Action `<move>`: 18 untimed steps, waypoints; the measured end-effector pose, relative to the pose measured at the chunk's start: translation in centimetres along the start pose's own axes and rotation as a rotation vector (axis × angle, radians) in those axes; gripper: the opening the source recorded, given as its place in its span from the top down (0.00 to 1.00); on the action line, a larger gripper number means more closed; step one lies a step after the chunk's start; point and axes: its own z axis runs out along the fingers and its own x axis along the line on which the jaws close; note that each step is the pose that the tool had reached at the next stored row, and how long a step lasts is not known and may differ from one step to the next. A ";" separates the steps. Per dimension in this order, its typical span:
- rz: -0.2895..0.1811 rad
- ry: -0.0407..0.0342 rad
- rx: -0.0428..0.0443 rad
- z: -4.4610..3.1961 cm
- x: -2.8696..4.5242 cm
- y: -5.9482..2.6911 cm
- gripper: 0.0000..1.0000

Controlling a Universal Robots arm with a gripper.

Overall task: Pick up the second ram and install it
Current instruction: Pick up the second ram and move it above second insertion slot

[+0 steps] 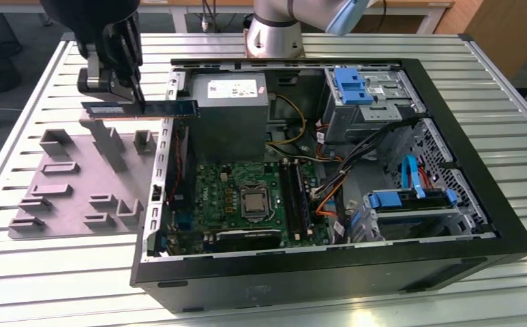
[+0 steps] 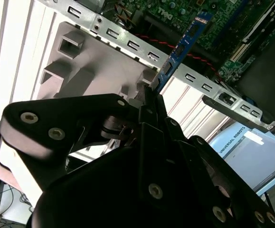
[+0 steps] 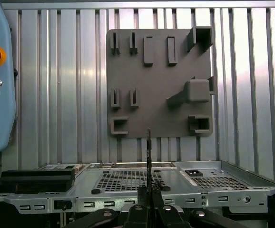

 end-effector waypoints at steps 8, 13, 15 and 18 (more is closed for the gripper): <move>0.000 0.0000 0.0000 0.00 -0.01 -0.12 0.86; 0.000 0.0000 0.0000 -0.01 -0.01 -0.39 0.86; 0.000 0.0000 0.0000 -0.01 -0.02 -0.53 0.86; 0.000 0.0000 0.0000 -0.02 -0.03 -0.74 0.86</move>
